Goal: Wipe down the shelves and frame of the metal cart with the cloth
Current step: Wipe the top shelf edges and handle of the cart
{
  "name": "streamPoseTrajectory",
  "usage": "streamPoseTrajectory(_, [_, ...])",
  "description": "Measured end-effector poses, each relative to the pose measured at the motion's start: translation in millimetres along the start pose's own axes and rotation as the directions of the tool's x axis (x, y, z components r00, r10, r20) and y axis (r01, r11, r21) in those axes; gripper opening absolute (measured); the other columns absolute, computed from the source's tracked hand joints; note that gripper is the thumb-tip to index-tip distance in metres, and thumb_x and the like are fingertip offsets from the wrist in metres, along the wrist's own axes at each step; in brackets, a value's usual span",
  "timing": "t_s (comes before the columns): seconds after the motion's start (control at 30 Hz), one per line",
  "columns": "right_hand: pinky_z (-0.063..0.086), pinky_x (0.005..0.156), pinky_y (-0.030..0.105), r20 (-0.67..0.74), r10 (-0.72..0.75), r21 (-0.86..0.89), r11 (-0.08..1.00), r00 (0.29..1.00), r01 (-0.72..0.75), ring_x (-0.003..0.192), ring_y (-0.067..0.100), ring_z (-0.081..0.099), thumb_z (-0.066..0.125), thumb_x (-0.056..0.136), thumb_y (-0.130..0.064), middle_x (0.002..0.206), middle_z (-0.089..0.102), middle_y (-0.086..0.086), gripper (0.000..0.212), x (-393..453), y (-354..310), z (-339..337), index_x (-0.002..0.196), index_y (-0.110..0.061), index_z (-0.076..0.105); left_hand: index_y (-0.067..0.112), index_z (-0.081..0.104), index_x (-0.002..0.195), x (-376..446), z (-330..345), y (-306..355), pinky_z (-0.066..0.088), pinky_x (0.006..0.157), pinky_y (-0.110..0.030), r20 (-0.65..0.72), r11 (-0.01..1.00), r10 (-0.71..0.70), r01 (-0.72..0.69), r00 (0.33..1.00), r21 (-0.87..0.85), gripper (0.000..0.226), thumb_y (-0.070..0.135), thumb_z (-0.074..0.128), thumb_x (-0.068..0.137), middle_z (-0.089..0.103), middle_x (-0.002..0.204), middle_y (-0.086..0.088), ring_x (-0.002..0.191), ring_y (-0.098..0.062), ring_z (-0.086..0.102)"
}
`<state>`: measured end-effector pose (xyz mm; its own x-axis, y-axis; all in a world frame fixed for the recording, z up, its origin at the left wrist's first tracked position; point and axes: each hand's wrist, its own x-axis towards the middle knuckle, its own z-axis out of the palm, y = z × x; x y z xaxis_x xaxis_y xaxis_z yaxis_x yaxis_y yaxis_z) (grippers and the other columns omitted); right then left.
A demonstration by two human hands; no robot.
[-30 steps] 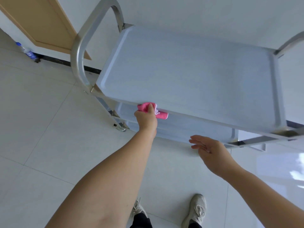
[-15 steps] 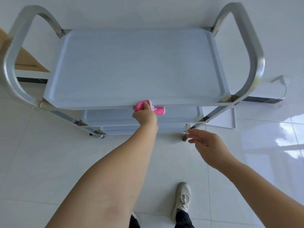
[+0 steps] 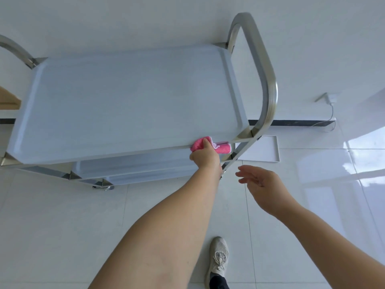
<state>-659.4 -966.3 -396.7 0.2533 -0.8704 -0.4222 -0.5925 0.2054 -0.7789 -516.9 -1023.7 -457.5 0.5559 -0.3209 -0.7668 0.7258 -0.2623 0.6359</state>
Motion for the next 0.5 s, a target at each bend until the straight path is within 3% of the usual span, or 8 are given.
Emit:
streamPoseTrajectory(0.07, [0.045, 0.075, 0.010, -0.003, -0.007, 0.003, 1.000, 1.000, 0.007, 0.090, 0.006, 0.065, 0.038, 0.084, 0.010, 0.097, 0.068, -0.007, 0.045, 3.6, 1.0, -14.6, 0.112, -0.015, 0.062, 0.016, 0.060, 0.096, -9.5, 14.2, -9.7, 0.055, 0.075, -0.037, 0.022, 0.997, -0.070, 0.070, 0.997, 0.032, 0.013, 0.021, 0.060, 0.084, 0.065, 0.096, -0.009, 0.081, -0.026, 0.063])
streamPoseTrajectory(0.13, [0.045, 0.077, 0.012, -0.013, -0.017, 0.004, 1.000, 1.000, 0.017, 0.090, 0.007, 0.065, 0.039, 0.084, 0.010, 0.097, 0.069, -0.005, 0.044, 7.7, 1.9, -27.8, 0.112, -0.014, 0.062, 0.023, 0.061, 0.086, -16.6, 24.9, -16.1, 0.056, 0.078, -0.040, 0.072, 0.994, -0.091, 0.086, 0.993, 0.072, 0.003, 0.023, 0.063, 0.084, 0.063, 0.101, -0.010, 0.086, -0.028, 0.063])
streamPoseTrajectory(0.2, [0.045, 0.076, 0.014, -0.025, -0.029, -0.006, 1.000, 0.999, 0.029, 0.089, 0.006, 0.066, 0.039, 0.083, 0.010, 0.096, 0.069, -0.006, 0.044, 11.1, 1.9, -41.2, 0.111, -0.015, 0.063, 0.025, 0.060, 0.077, -22.2, 30.8, -19.0, 0.057, 0.079, -0.044, 0.116, 0.988, -0.112, 0.099, 0.987, 0.114, 0.008, 0.024, 0.063, 0.085, 0.061, 0.103, -0.010, 0.089, -0.029, 0.063])
streamPoseTrajectory(0.33, [0.047, 0.071, 0.013, -0.034, -0.055, -0.025, 0.998, 0.998, 0.055, 0.086, 0.003, 0.066, 0.041, 0.082, 0.009, 0.094, 0.070, -0.007, 0.043, 16.8, -4.7, -65.1, 0.105, -0.018, 0.065, 0.020, 0.058, 0.083, -35.3, 27.4, -5.4, 0.059, 0.071, -0.041, 0.226, 0.939, -0.239, 0.165, 0.944, 0.302, 0.022, 0.041, 0.065, 0.082, 0.066, 0.088, -0.007, 0.079, -0.024, 0.066])
streamPoseTrajectory(0.43, [0.048, 0.076, 0.018, -0.044, -0.103, -0.080, 0.992, 0.994, 0.099, 0.090, 0.007, 0.064, 0.048, 0.085, 0.002, 0.106, 0.068, -0.003, 0.036, 14.9, -22.0, -81.0, 0.112, -0.017, 0.064, 0.023, 0.058, 0.081, -52.5, 18.8, 13.5, 0.058, 0.073, -0.039, 0.367, 0.774, -0.068, -0.183, 0.928, 0.606, 0.033, 0.055, 0.064, 0.077, 0.066, 0.083, -0.003, 0.077, -0.020, 0.066])
streamPoseTrajectory(0.5, [0.048, 0.083, 0.024, -0.056, -0.226, -0.177, 0.961, 0.972, 0.213, 0.096, 0.010, 0.060, 0.061, 0.085, -0.009, 0.121, 0.059, -0.002, 0.038, 10.2, -39.9, -92.8, 0.122, -0.018, 0.058, 0.020, 0.062, 0.087, -74.3, 13.7, 33.7, 0.054, 0.063, -0.031, 0.509, 0.637, 0.025, -0.406, 0.861, 0.656, 0.040, 0.059, 0.061, 0.076, 0.067, 0.083, 0.000, 0.074, -0.016, 0.064])
